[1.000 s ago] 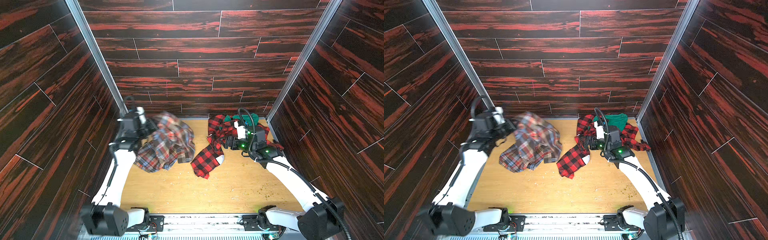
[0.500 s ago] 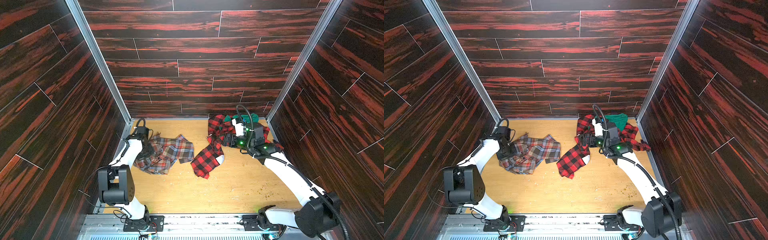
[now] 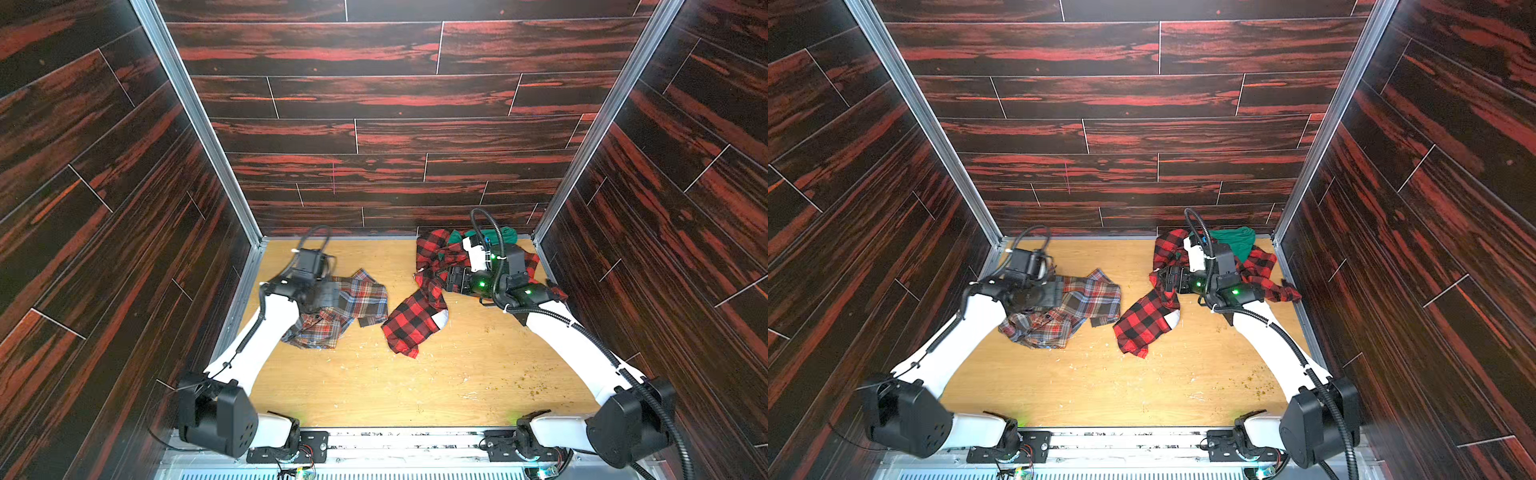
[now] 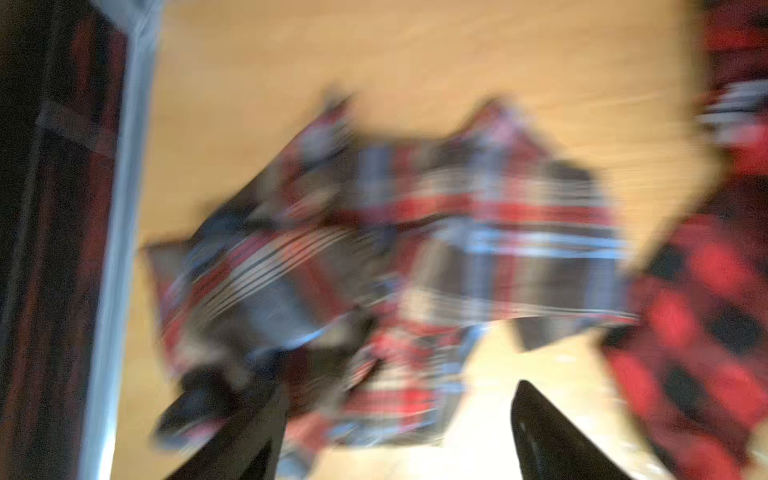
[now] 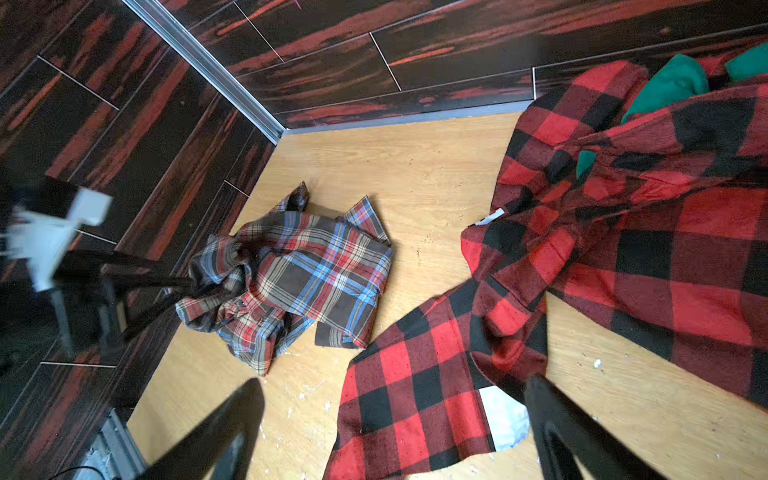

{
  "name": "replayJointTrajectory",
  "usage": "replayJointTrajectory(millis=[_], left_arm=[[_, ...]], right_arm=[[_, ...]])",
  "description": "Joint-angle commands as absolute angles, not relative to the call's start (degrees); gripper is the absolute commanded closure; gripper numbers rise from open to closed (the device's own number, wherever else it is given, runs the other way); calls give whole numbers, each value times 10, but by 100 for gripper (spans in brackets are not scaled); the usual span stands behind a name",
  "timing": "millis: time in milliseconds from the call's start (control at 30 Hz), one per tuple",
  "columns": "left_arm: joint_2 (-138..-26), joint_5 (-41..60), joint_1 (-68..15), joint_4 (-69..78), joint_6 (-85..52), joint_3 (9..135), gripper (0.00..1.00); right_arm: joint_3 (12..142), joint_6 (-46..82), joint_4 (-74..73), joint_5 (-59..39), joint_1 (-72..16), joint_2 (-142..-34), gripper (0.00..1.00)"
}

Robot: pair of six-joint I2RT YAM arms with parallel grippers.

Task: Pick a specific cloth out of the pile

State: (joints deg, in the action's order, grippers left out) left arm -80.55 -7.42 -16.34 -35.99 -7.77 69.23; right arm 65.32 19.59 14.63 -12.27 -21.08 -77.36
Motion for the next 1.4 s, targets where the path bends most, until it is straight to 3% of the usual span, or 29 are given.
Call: replayJointTrajectory(millis=[0,200,567,633,800,833,900,1133,1367], left_arm=[[-896,-33,-183,-324,-31,723,10],[-1133,-10,-215,-424,-12,916,1],[-1326,1,-225,-490,-67,1062,2],[-1341,8,-226,-493,-76,1060,11],[-1342,10,-224,-453,-96,1031,54],[-1337,1,-223,-444,-99,1030,65],[-1327,-20,-217,-445,-102,1042,100],[-1181,-21,-189,-415,-68,1041,100],[-962,-4,-157,-368,-125,911,100]], right_arm=[[676,193,144,-143,-208,-793,1],[675,192,158,-141,-207,-780,1],[646,177,208,-94,-199,-716,1],[647,176,212,-91,-195,-713,1],[660,170,214,-99,-188,-732,1],[666,169,214,-103,-187,-739,1],[677,168,213,-111,-186,-753,1],[696,183,182,-151,-186,-792,2],[700,196,146,-168,-185,-816,2]])
